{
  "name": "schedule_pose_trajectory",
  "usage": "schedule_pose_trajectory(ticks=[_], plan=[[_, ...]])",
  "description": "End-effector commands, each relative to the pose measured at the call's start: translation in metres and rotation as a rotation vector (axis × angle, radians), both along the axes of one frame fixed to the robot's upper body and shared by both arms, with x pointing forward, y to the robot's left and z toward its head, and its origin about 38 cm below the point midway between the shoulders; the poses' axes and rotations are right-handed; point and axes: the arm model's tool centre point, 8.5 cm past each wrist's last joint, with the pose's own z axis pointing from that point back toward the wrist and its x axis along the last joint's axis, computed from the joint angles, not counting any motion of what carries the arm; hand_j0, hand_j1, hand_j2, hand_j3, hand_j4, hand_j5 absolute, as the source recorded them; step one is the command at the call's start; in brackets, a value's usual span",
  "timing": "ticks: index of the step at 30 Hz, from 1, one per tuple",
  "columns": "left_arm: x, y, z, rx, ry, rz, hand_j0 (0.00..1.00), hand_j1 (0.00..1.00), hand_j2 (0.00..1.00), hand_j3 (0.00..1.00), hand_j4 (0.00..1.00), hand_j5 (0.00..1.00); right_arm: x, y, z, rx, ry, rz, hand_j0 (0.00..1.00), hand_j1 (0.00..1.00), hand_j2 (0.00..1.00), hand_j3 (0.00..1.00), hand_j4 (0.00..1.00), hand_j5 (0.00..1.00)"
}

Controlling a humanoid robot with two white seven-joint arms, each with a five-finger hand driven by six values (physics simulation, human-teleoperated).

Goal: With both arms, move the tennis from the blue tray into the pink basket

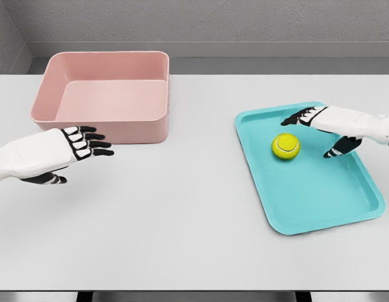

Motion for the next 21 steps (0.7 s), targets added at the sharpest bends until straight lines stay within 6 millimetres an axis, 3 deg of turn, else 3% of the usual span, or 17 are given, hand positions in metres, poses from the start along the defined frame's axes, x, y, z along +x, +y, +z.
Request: schedule_pose_trajectory(ticks=[1,9,16,21], plan=[[0.001,-0.002,0.000,-0.016,-0.011,-0.003,1.00,1.00,1.00,1.00,1.00,1.00,-0.001,0.006,-0.006,-0.009,0.028,0.016,1.00,1.00,1.00,1.00,1.00,1.00],[-0.010,-0.005,-0.026,0.042,0.050,-0.027,1.00,1.00,1.00,1.00,1.00,1.00,0.010,0.025,0.007,0.002,0.000,0.053,1.00,1.00,1.00,1.00,1.00,1.00],[-0.010,-0.002,-0.023,0.047,0.052,-0.022,1.00,1.00,1.00,1.00,1.00,1.00,0.013,0.040,0.001,-0.003,0.021,0.087,1.00,1.00,1.00,1.00,1.00,1.00],[-0.014,0.024,-0.008,0.120,0.060,0.012,1.00,1.00,1.00,1.00,1.00,1.00,0.019,0.051,-0.009,-0.018,0.049,0.102,1.00,1.00,1.00,1.00,1.00,1.00]])
